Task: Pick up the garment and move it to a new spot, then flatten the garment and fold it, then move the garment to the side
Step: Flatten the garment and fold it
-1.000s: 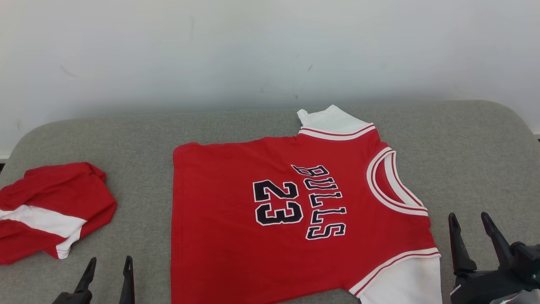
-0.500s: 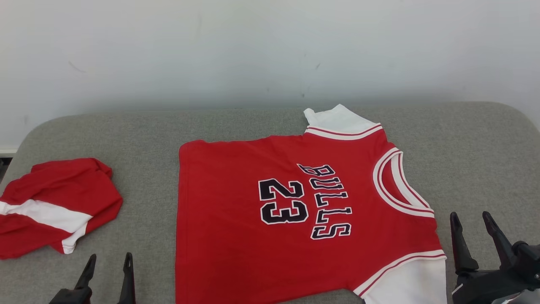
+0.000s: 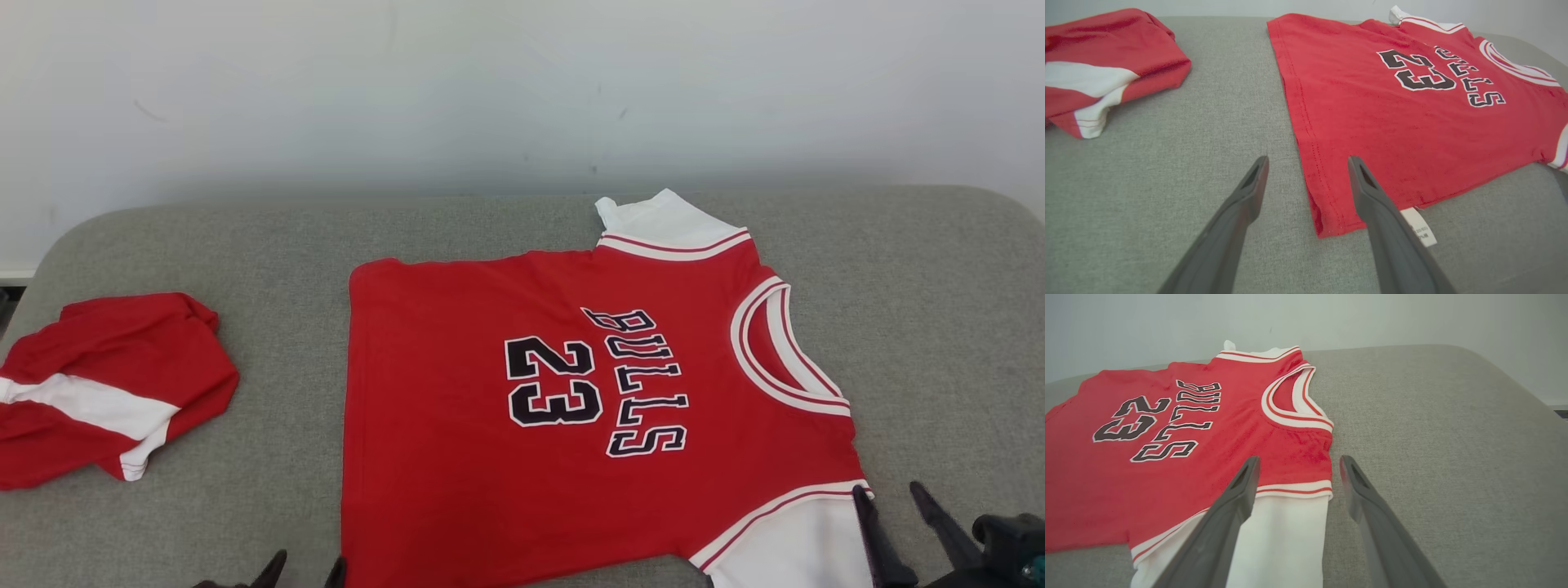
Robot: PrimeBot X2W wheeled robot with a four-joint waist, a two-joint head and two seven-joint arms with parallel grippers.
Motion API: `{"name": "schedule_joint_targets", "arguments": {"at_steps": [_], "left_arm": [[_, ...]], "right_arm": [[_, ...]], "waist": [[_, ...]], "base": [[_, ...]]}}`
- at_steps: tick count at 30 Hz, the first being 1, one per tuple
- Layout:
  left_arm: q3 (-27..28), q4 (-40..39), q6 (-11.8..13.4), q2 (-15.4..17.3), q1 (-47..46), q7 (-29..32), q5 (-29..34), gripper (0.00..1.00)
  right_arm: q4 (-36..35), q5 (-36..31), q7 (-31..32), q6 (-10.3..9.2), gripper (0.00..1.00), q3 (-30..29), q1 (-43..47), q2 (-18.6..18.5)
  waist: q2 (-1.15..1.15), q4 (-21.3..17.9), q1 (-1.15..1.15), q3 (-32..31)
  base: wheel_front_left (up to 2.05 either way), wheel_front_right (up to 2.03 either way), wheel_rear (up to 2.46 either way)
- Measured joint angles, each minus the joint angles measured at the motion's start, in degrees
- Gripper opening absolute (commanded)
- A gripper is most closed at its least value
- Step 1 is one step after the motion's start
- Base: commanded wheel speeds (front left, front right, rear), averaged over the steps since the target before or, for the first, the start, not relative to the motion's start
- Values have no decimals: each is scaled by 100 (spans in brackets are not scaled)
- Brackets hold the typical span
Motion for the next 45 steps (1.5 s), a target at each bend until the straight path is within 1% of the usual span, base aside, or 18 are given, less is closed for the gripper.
{"name": "schedule_joint_targets", "arguments": {"at_steps": [2, 5, 9, 11, 17, 24, 26, 29, 30, 31, 32, 33, 34, 36, 39, 41, 43, 45], "left_arm": [[-29, 89, -75, 2, 86, 191, -80, 100], [-89, 196, -103, 7, 108, 493, -149, 100], [-137, 270, -183, -14, 108, 821, -285, 100], [-141, 277, -189, -14, 94, 946, -394, 100], [-310, 482, -241, 11, -204, 1376, -361, 100], [-304, 820, -290, -47, -508, 1681, -526, 100], [-320, 907, -333, -58, -511, 1755, -553, 100], [-330, 1035, -337, -85, -615, 1829, -738, 100], [-331, 1062, -339, -87, -643, 1830, -743, 84], [-333, 1103, -339, -92, -664, 1856, -761, 63], [-331, 1141, -339, -98, -698, 1858, -789, 31], [-314, 1194, -341, -111, -731, 1873, -853, 21], [-310, 1235, -341, -121, -743, 1895, -906, 0], [-322, 1255, -387, -133, -743, 1896, -939, 0], [-325, 1256, -387, -156, -743, 1896, -1050, 0], [-307, 1213, -390, -131, -742, 1892, -1065, 0], [-271, 1105, -412, -78, -737, 1860, -1065, 0], [-207, 945, -428, -12, -730, 1775, -1056, 0]], "right_arm": [[-25, 96, 243, 94, 100, 104, 68, -19], [-2, 182, 628, 177, 100, 257, 218, -37], [-77, 233, 1049, 176, 100, 339, 357, -57], [-111, 286, 1252, 133, 100, 342, 366, -70], [-104, 488, 1839, -14, 100, 330, 594, -109], [-113, 631, 2295, -29, 100, 375, 524, -99], [-114, 681, 2420, -75, 100, 387, 512, -94], [-115, 744, 2610, -78, 100, 408, 512, -90], [-121, 747, 2665, -78, 84, 423, 512, -94], [-129, 747, 2708, -78, 46, 431, 511, -96], [-143, 747, 2751, -77, 0, 452, 510, -108], [-153, 750, 2784, -77, 0, 458, 504, -111], [-171, 783, 2818, -68, 0, 470, 500, -112], [-267, 833, 2850, -68, 0, 497, 480, -90], [-342, 835, 2859, -60, 0, 479, 474, -103], [-428, 893, 2811, 3, 0, 432, 455, -96], [-571, 940, 2663, 4, 0, 263, 382, -76], [-681, 990, 2522, 4, 0, 51, 337, -137]], "waist": [[0, -5, 0, 30], [0, -20, 0, 77], [0, -44, 0, 153], [0, -59, 0, 193], [0, -66, 0, 309], [0, -21, 0, 368], [0, -9, 0, 372], [0, 10, 0, 373], [0, 15, 0, 373], [0, 20, 0, 374], [0, 25, 0, 374], [0, 28, 0, 374], [0, 30, 0, 372], [0, 30, 0, 371], [0, 26, 0, 365], [0, 22, 0, 359], [0, 20, 0, 352], [1, 20, 1, 341]], "base": [[0, 0, 0], [0, 0, 0], [0, 0, 0], [0, 0, 0], [0, 0, 0], [0, 0, 0], [0, 0, 0], [0, 0, 0], [0, 0, 0], [0, 0, 0], [0, 0, 0], [0, 0, 0], [0, 0, 0], [0, 0, 0], [0, 0, 0], [0, 0, 0], [0, 0, 0], [0, 0, 0]]}}
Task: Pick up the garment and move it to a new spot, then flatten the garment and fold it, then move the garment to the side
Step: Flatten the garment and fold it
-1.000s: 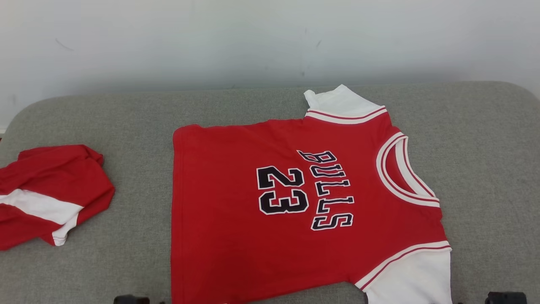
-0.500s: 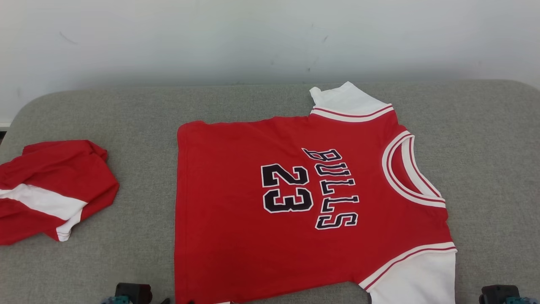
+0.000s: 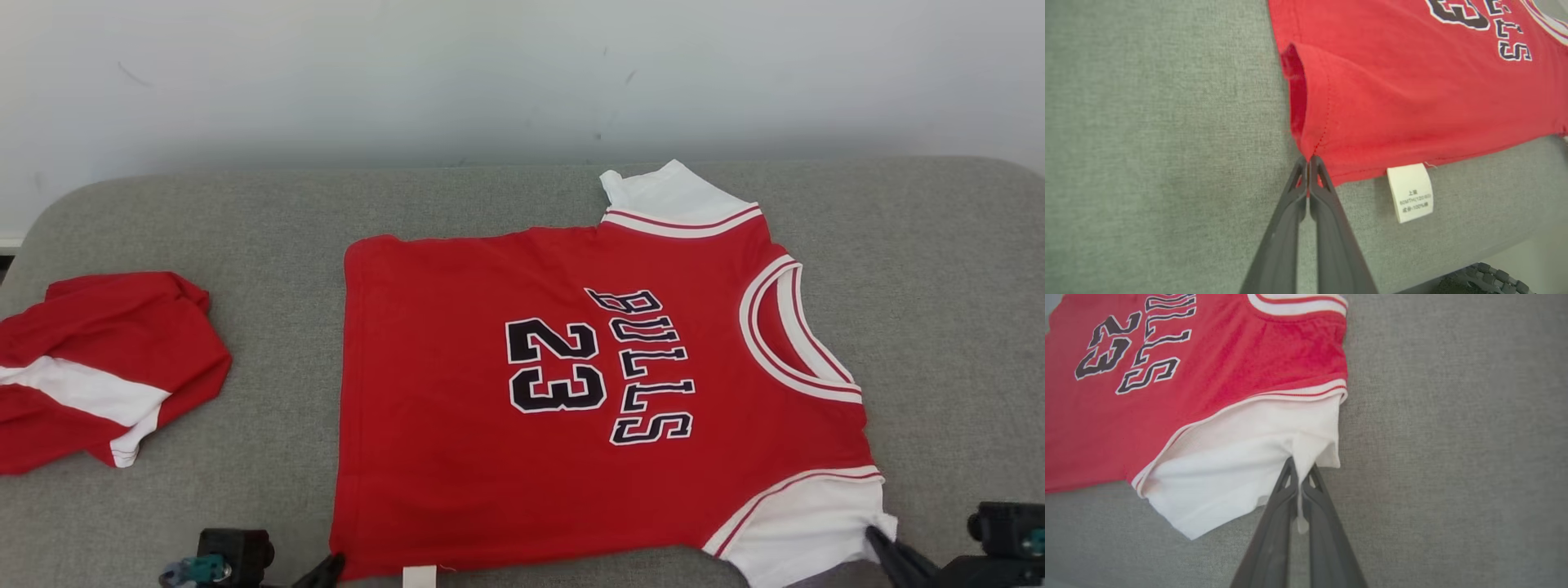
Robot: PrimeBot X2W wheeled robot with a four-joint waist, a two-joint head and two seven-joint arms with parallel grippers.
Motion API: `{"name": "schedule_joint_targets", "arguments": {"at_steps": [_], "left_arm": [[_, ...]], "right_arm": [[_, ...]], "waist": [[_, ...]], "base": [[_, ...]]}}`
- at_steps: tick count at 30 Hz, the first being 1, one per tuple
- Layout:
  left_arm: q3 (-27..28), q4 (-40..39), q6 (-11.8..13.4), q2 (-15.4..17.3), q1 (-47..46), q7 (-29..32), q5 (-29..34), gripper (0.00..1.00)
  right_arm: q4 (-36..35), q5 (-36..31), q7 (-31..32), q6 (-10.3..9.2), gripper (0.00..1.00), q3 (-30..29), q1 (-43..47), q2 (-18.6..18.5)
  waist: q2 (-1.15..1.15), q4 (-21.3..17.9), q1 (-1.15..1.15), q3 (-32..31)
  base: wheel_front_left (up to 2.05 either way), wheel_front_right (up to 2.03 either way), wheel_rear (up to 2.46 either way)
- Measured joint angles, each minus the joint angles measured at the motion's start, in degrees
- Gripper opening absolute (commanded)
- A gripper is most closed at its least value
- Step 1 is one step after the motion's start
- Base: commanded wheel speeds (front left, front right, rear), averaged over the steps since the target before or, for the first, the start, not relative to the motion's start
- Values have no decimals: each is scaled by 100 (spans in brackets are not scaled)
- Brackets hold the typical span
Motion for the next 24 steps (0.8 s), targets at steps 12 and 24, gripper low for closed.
{"name": "schedule_joint_targets", "arguments": {"at_steps": [12, 24], "left_arm": [[-21, -575, -2, 98, 44, -132, 16, 0], [-45, -780, -4, 219, 27, 37, -37, 0]], "right_arm": [[-491, 450, -241, 107, 0, -420, 24, -34], [-724, 697, -145, 178, 0, -670, -91, -215]], "waist": [[0, 48, 0, -66], [0, 4, 0, -165]], "base": [[0, 0, 0], [0, 0, 0]]}}
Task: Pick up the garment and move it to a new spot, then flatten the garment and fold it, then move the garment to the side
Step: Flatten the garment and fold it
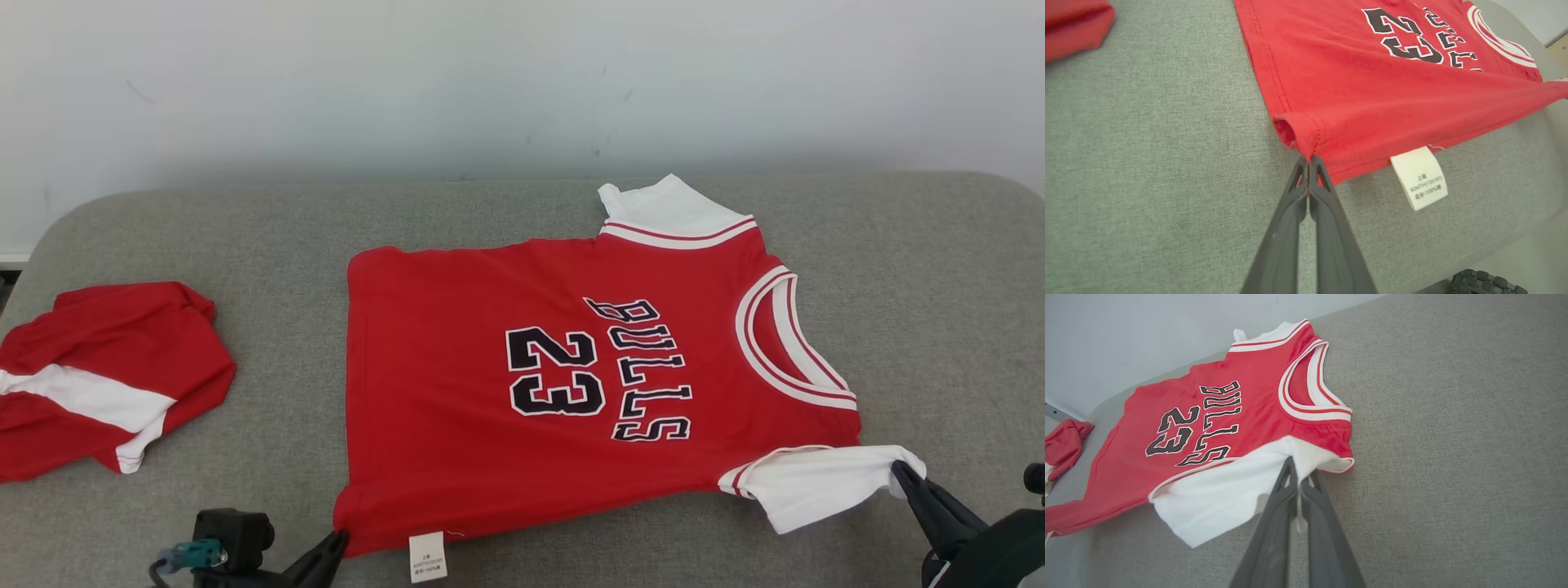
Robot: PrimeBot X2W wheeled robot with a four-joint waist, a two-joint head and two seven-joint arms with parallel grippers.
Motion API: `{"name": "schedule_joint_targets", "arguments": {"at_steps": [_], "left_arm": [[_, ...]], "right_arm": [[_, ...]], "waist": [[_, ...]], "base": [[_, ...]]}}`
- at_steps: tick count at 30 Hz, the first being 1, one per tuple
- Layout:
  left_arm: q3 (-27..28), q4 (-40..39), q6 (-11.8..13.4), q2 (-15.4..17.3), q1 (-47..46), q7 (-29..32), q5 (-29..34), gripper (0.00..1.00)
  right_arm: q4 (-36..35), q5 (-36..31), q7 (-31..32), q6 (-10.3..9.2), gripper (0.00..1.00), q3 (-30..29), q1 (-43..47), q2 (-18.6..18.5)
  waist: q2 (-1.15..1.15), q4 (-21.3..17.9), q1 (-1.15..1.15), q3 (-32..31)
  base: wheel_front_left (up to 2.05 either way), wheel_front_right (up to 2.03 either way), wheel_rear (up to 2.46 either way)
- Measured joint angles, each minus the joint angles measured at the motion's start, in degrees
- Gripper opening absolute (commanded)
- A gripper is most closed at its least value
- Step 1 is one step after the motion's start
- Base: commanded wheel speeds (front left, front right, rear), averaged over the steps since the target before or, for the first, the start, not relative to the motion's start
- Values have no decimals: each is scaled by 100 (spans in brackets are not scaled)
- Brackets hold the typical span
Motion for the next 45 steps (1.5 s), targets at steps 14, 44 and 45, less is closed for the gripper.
{"name": "schedule_joint_targets", "arguments": {"at_steps": [14, 44, 45], "left_arm": [[-90, 404, -5, 140, -691, 469, -189, 0], [-861, 2096, -7, 304, -2527, 1150, -907, 0], [-873, 2136, -7, 302, -2551, 1131, -909, 0]], "right_arm": [[828, -142, 747, 23, 0, 564, -1151, -237], [3651, -734, 1822, 403, 0, 1773, -4258, 147], [3713, -761, 1796, 405, 0, 1785, -4312, 167]], "waist": [[0, 3, 0, 31], [0, -100, 0, 519], [0, -101, 0, 547]], "base": [[0, 0, 0], [0, 0, 0], [0, 0, 0]]}}
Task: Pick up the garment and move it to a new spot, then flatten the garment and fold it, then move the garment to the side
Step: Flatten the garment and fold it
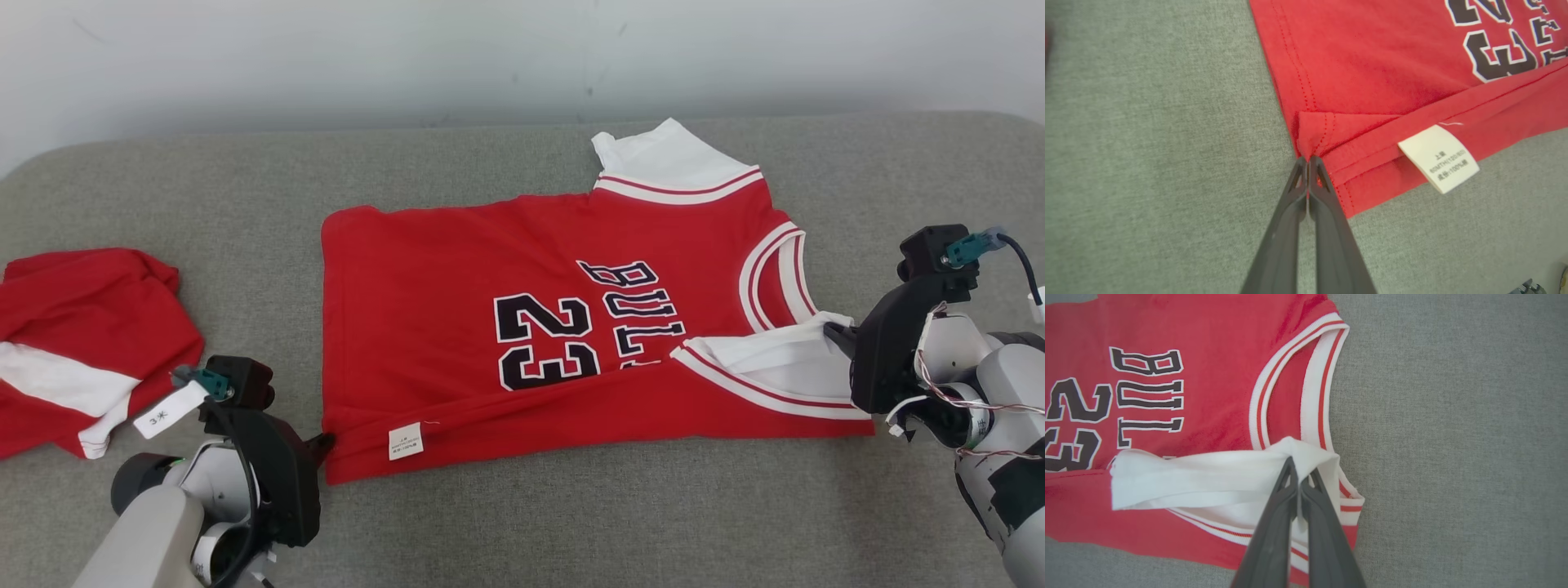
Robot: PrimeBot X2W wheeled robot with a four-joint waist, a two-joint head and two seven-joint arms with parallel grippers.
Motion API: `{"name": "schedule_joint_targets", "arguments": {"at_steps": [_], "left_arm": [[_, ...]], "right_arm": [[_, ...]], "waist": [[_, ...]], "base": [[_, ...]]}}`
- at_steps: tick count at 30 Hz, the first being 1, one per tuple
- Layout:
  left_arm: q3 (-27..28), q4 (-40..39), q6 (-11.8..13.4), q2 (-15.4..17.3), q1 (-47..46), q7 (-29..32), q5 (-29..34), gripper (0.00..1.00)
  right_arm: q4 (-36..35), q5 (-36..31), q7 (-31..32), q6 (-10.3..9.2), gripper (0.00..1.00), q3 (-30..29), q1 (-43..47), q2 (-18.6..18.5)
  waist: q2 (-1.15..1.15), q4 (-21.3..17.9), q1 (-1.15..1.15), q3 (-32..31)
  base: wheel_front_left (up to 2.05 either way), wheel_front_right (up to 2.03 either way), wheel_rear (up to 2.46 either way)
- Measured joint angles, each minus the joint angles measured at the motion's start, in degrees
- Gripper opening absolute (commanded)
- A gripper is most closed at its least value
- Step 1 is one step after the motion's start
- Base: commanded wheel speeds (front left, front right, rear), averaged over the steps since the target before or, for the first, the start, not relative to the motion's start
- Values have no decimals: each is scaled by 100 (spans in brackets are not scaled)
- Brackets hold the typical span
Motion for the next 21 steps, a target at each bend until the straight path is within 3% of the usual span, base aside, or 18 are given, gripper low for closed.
{"name": "schedule_joint_targets", "arguments": {"at_steps": [3, 4, 5, 6, 7, 16, 21], "left_arm": [[-90, 122, 0, -2, -103, -31, -29, 0], [-114, 158, 0, -3, -135, -69, -84, 0], [-129, 213, 0, -10, -181, -74, -137, 0], [-134, 243, 0, -13, -200, -97, -166, 55], [-140, 276, -1, -15, -204, -149, -165, 100], [-253, 424, -2, -18, -149, -712, -101, 100], [-169, 36, 18, 47, 216, -1347, 131, 100]], "right_arm": [[214, -42, -80, 14, 0, 37, -103, 45], [267, -52, -130, 36, 20, 44, -119, 54], [344, -53, -174, 53, 49, 52, -137, 73], [394, -54, -222, 57, 100, 60, -141, 82], [446, -53, -296, 58, 100, 54, -149, 101], [703, -43, -1033, 151, 100, -19, -222, 155], [498, -42, -1637, 158, 100, -100, 102, 109]], "waist": [[0, -5, 0, 80], [0, -7, 0, 100], [0, -9, 0, 114], [0, -10, 0, 122], [0, -11, 0, 125], [0, -34, 0, 5], [0, -30, -1, -101]], "base": [[0, 0, 0], [0, 0, 0], [0, 0, 0], [0, 0, 0], [0, 0, 0], [0, 0, 0], [0, 0, 0]]}}
